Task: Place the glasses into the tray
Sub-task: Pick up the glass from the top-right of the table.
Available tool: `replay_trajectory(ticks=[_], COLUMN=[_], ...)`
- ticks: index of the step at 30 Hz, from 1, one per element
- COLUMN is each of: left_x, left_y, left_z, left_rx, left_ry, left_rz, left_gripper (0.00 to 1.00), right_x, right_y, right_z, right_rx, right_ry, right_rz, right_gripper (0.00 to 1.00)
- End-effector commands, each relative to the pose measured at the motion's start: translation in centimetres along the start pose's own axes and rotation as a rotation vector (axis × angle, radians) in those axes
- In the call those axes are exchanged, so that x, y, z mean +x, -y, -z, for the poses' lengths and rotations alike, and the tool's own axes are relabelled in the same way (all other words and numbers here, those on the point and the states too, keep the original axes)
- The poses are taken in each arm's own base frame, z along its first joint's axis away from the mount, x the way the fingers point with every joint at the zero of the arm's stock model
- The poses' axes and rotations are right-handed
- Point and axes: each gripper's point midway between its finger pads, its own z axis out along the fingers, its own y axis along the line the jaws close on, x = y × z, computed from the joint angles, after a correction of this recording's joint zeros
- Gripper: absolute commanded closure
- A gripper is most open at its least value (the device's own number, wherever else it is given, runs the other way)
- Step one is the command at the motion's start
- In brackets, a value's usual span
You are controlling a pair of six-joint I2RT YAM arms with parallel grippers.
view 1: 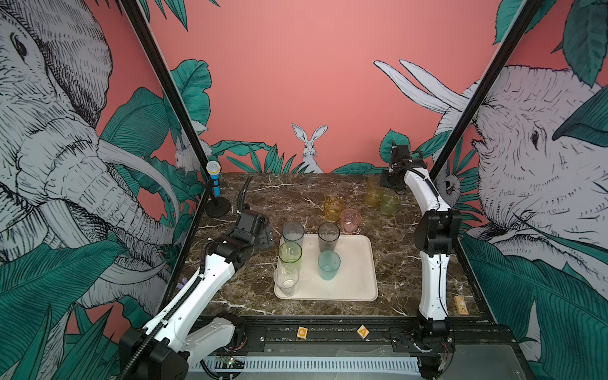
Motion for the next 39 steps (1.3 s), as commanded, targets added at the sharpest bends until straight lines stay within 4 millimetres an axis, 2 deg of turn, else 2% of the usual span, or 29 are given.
replay_trajectory(ticks=[1, 13, 24, 30, 39], left_x=[-1.4, -1.7, -1.7, -1.5, -1.4], left_y=[0.2, 0.4, 0.3, 0.2, 0.1], left_z=[0.8, 1.0, 1.3, 1.4, 2.3], left_rx=[0.017, 0.021, 0.025, 0.033, 0.055], left_ry=[0.039, 0.044, 0.046, 0.048, 0.060], left_rz=[0.030, 0.034, 0.035, 0.040, 0.056], left_gripper=[0.07, 0.08, 0.07, 0.08, 0.08], right_x=[-0.5, -0.2, -0.1, -0.5, -1.0], right_y=[0.0, -0.3, -0.4, -0.1, -0.2], right_z=[0.0, -0.7, 0.2, 2.2, 6.5], right_rx=[-0.009, -0.027, -0.038, -0.027, -0.037], right_ry=[0.007, -0.009, -0.008, 0.015, 0.065], right_rz=[0.003, 0.000, 0.005, 0.025, 0.035], right_gripper=[0.58, 0.72, 0.91, 0.99, 0.99])
